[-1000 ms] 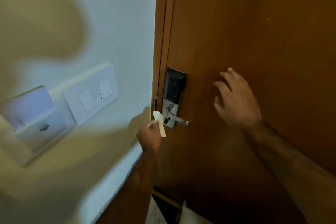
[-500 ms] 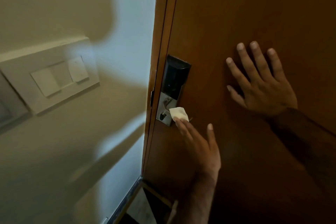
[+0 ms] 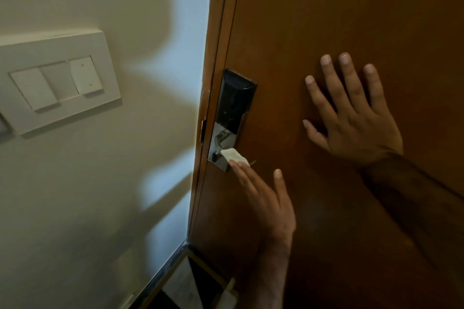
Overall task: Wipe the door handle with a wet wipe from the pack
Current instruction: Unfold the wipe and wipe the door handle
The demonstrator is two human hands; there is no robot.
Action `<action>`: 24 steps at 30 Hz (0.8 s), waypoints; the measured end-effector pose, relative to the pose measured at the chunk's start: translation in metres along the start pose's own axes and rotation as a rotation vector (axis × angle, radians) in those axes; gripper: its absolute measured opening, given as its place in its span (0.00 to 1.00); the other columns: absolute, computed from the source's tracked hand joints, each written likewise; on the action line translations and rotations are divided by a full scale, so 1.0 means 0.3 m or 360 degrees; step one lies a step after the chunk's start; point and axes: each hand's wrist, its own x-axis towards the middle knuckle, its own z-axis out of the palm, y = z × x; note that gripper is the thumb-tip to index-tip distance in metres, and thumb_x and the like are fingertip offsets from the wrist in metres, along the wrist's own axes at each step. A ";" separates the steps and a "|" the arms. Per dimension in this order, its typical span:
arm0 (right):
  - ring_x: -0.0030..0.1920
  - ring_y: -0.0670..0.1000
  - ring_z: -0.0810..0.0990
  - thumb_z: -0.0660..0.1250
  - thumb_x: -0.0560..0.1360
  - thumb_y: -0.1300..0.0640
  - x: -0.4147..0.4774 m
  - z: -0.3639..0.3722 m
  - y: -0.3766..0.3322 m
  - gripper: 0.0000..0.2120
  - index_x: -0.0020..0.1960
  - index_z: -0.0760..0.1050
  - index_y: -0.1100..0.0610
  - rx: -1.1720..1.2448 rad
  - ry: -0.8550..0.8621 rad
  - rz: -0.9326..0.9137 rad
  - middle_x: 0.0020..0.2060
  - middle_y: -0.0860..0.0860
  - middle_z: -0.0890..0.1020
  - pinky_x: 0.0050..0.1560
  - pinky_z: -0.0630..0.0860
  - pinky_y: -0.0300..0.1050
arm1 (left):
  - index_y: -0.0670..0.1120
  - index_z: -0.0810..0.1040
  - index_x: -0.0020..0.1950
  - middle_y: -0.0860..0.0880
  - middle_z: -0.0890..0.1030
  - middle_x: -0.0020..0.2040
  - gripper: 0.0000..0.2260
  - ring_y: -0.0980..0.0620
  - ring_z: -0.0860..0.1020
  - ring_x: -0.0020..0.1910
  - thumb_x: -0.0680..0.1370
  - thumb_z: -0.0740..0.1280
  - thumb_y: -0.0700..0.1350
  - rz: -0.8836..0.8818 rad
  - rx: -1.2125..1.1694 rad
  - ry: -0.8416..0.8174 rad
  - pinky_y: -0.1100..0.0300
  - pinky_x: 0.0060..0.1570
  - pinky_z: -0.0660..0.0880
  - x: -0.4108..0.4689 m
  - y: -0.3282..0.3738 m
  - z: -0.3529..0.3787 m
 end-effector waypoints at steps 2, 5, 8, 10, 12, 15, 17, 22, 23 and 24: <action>0.87 0.65 0.46 0.49 0.86 0.39 0.001 -0.005 -0.002 0.38 0.89 0.45 0.59 -0.0004 -0.0013 -0.0008 0.87 0.63 0.46 0.84 0.41 0.65 | 0.59 0.33 0.83 0.53 0.37 0.86 0.38 0.46 0.56 0.82 0.81 0.49 0.71 -0.0046 0.0013 0.0046 0.51 0.75 0.67 0.101 -0.006 -0.033; 0.87 0.65 0.46 0.49 0.86 0.39 0.000 -0.008 -0.002 0.39 0.89 0.46 0.59 0.0000 -0.0025 -0.0013 0.87 0.63 0.46 0.84 0.40 0.65 | 0.58 0.34 0.83 0.52 0.37 0.86 0.35 0.50 0.53 0.81 0.82 0.48 0.68 -0.0020 -0.0131 0.0141 0.56 0.71 0.65 0.190 -0.002 -0.054; 0.87 0.66 0.46 0.49 0.85 0.39 0.000 -0.008 0.001 0.39 0.89 0.45 0.59 -0.0002 -0.0027 -0.0019 0.87 0.64 0.45 0.84 0.39 0.65 | 0.61 0.29 0.81 0.54 0.35 0.85 0.34 0.52 0.49 0.81 0.81 0.42 0.71 0.0082 0.0085 0.0131 0.55 0.75 0.60 0.087 -0.008 -0.022; 0.87 0.66 0.46 0.49 0.86 0.39 0.001 -0.007 0.001 0.39 0.89 0.45 0.59 -0.0013 -0.0019 -0.0016 0.87 0.64 0.45 0.84 0.39 0.65 | 0.61 0.30 0.81 0.56 0.33 0.85 0.35 0.47 0.51 0.83 0.82 0.44 0.70 0.0146 0.0152 0.0033 0.43 0.78 0.61 -0.007 -0.035 0.014; 0.87 0.66 0.46 0.49 0.86 0.39 0.001 -0.006 -0.001 0.39 0.89 0.45 0.59 -0.0021 -0.0013 -0.0014 0.87 0.64 0.46 0.84 0.39 0.65 | 0.61 0.30 0.82 0.57 0.33 0.85 0.35 0.43 0.53 0.84 0.82 0.44 0.71 0.0124 0.0175 -0.0031 0.37 0.77 0.63 -0.041 -0.060 0.022; 0.87 0.66 0.46 0.49 0.85 0.39 0.000 -0.006 -0.004 0.39 0.89 0.45 0.59 -0.0014 -0.0001 -0.0016 0.87 0.64 0.46 0.84 0.38 0.65 | 0.61 0.29 0.81 0.55 0.33 0.85 0.37 0.46 0.53 0.83 0.80 0.43 0.73 0.0067 0.0159 -0.0009 0.41 0.77 0.64 0.047 -0.055 -0.025; 0.87 0.65 0.45 0.49 0.85 0.39 0.001 -0.005 -0.004 0.39 0.89 0.46 0.59 -0.0017 -0.0004 -0.0013 0.87 0.63 0.45 0.84 0.38 0.65 | 0.59 0.32 0.82 0.54 0.35 0.85 0.37 0.52 0.50 0.80 0.80 0.44 0.72 0.0003 0.0018 0.0081 0.47 0.75 0.64 0.143 -0.032 -0.046; 0.87 0.66 0.46 0.49 0.86 0.39 0.000 -0.010 -0.005 0.39 0.89 0.45 0.59 -0.0011 -0.0032 -0.0011 0.87 0.64 0.46 0.84 0.39 0.65 | 0.61 0.31 0.82 0.52 0.37 0.86 0.38 0.46 0.55 0.83 0.79 0.45 0.74 -0.0108 -0.0101 0.0164 0.47 0.74 0.69 0.084 0.048 -0.014; 0.87 0.66 0.46 0.49 0.86 0.39 0.001 -0.012 -0.003 0.39 0.89 0.45 0.59 -0.0014 -0.0037 -0.0014 0.87 0.64 0.46 0.84 0.40 0.65 | 0.62 0.30 0.80 0.53 0.37 0.86 0.37 0.45 0.54 0.84 0.79 0.45 0.74 -0.0075 -0.0080 0.0148 0.45 0.76 0.68 0.036 0.057 0.003; 0.87 0.66 0.47 0.50 0.85 0.39 0.001 -0.015 -0.004 0.39 0.88 0.45 0.59 -0.0019 -0.0041 -0.0015 0.87 0.64 0.46 0.84 0.40 0.65 | 0.62 0.29 0.80 0.53 0.36 0.86 0.37 0.45 0.54 0.84 0.79 0.45 0.74 -0.0057 -0.0062 0.0115 0.44 0.77 0.66 0.013 0.040 0.020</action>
